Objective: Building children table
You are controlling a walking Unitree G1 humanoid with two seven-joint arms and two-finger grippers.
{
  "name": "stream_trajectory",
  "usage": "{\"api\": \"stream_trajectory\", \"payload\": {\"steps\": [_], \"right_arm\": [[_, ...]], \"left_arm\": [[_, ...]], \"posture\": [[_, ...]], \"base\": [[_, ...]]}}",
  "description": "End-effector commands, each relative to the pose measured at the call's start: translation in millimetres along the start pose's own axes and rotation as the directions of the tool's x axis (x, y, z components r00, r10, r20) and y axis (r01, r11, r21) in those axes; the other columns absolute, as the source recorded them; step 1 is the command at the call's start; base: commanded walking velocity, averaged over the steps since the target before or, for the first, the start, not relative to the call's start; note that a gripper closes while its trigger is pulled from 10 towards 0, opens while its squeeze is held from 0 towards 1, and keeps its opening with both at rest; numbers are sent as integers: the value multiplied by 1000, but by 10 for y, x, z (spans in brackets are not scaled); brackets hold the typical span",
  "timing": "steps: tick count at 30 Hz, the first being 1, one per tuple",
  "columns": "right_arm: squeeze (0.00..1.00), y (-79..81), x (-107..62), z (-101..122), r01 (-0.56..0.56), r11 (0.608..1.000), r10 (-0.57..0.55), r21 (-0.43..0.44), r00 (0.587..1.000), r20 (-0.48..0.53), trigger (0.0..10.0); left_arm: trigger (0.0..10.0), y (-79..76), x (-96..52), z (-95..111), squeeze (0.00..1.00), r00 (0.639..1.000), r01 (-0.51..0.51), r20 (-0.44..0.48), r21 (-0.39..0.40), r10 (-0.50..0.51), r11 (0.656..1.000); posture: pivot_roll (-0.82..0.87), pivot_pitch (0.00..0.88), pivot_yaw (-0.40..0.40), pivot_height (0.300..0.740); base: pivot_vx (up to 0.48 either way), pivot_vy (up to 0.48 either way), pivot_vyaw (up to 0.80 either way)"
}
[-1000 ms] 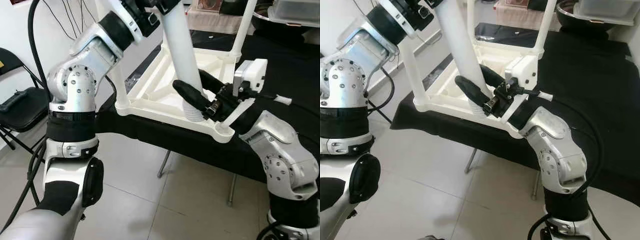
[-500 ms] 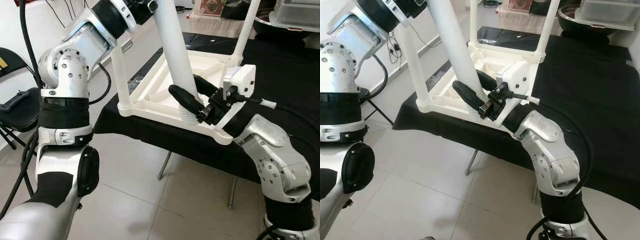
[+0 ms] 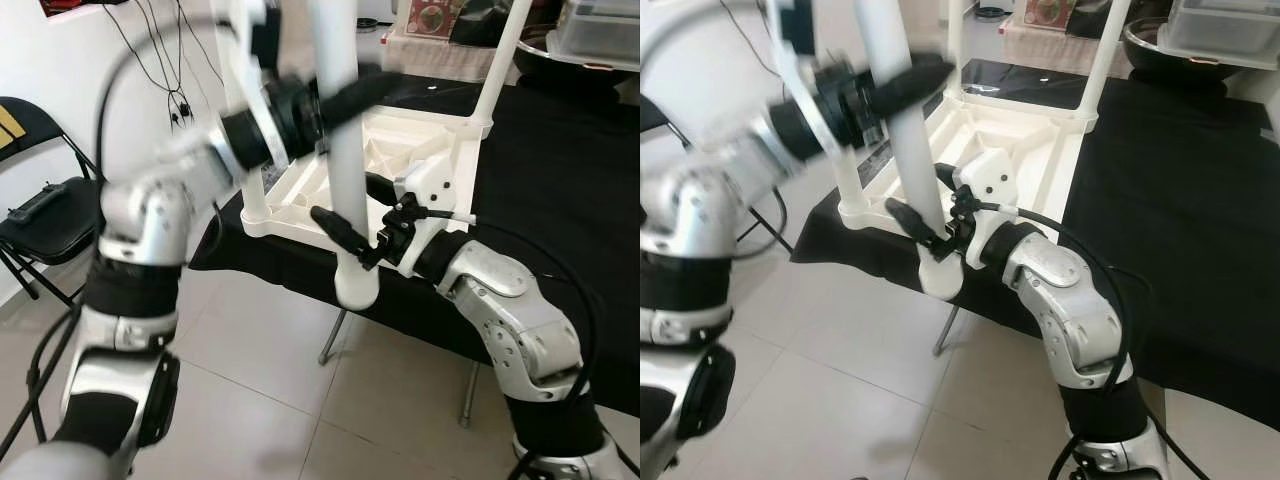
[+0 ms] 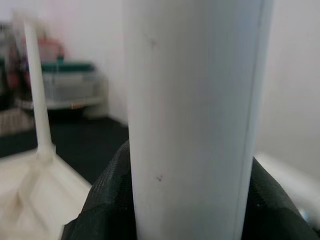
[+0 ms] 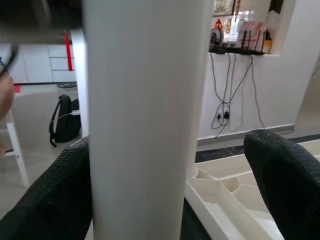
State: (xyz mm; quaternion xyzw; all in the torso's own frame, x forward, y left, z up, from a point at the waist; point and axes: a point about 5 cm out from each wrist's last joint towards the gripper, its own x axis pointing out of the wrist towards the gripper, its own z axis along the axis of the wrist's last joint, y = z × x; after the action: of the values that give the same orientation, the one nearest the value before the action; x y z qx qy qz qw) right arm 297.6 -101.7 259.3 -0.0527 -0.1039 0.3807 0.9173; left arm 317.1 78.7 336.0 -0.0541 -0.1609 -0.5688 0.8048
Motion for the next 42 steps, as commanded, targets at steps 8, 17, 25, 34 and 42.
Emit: {"api": "stream_trajectory", "payload": {"steps": [8, 17, 25, 34, 42], "right_arm": [[0, 403, 70, -290, -148, 988, 152, 33, 955, -256, 10000], [0, 374, 147, -378, -9, 995, 36, 102, 964, -263, 10000], [0, 256, 268, -296, 156, 973, -123, 171, 974, -193, 10000], [0, 259, 330, -168, 170, 969, -152, 177, 982, -112, 10000], [0, 268, 344, -147, 171, 967, -155, 190, 983, -94, 0]], "left_arm": [[0, -70, 26, 9, 0, 1000, -2, 3, 113, 2, 994], [0, -108, 87, 61, 0, 999, 5, 50, 131, -11, 991], [0, -141, 122, 29, 0, 997, 2, 71, 115, -10, 993], [0, -190, 143, -58, 0, 997, 3, 77, 82, -9, 997], [0, -202, 151, -64, 0, 997, 3, 81, 77, -9, 997]], "posture": [[4, 54, -1, 740], [-3, 60, 8, 740], [-2, 66, 14, 740], [2, 67, 15, 740], [3, 69, 16, 740]], "base": [[0, 0, 0], [0, 0, 0], [0, 0, 0], [0, 0, 0], [0, 0, 0]]}}
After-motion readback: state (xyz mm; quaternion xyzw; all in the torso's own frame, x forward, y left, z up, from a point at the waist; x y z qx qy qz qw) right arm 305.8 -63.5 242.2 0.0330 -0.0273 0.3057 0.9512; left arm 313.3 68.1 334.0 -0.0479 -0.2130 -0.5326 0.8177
